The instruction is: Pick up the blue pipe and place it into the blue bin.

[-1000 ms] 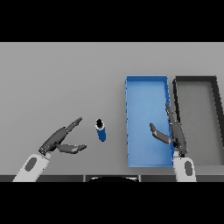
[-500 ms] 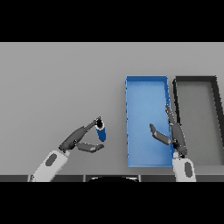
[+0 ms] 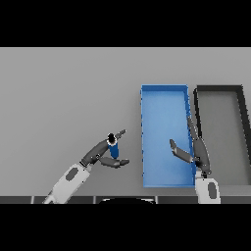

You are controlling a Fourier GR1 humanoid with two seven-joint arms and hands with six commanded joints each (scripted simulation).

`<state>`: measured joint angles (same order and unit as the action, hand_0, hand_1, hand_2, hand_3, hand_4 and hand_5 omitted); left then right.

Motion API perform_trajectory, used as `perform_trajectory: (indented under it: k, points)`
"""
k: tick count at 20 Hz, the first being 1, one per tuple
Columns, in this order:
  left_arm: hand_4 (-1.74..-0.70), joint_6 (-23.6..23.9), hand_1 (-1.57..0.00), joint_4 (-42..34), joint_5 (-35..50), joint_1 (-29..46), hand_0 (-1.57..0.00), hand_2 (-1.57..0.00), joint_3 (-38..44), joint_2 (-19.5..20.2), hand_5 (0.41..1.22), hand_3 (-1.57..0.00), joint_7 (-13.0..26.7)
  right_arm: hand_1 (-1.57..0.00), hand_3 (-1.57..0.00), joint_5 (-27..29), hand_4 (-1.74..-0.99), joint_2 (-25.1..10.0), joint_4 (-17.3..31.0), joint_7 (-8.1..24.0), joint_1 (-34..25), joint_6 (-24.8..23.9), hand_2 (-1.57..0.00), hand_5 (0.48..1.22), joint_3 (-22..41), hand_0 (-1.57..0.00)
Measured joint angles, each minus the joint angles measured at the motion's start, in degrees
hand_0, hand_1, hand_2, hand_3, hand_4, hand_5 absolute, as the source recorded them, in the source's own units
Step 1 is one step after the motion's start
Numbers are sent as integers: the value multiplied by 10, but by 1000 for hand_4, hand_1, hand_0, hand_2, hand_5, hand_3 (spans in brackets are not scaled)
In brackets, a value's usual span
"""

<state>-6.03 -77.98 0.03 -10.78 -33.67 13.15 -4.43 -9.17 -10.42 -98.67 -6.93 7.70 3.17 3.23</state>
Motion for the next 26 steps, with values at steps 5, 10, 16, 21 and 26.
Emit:
perform_trajectory:
  k: [5, 10, 16, 21, 26]
  points:
    - [-1369, -9, -547, 17, 46, 6, -359, -689, 21, -32, 832, -742, -33, 1, 1, 6, -1220, -1, 5, -4, 4, 2, 1, 656, -5, 1]
    - [-1553, -5, -1235, 16, 42, 15, -1174, -1282, 11, -49, 1094, -1270, -48, 1, 1, 16, -1228, 3, 7, -1, 2, 7, 1, 656, -5, 1]
    - [-1478, 22, -1483, -21, 9, 20, -1467, -1495, 4, -60, 1188, -1492, -67, 1, 1, 15, -1219, 9, 11, 18, -10, 7, 1, 628, -1, 1]
    - [-1467, 16, -1542, -66, 12, 3, -1537, -1546, 15, -77, 1210, -1545, -59, 1, 1, 13, -1213, 5, 10, 20, -12, 5, 1, 639, -4, 1]
    - [-1466, -8, -1562, -116, 19, -25, -1560, -1563, 18, -87, 1217, -1563, -23, 1, 1, 1, -1170, 1, 17, 10, -12, 1, 1, 644, -3, 1]
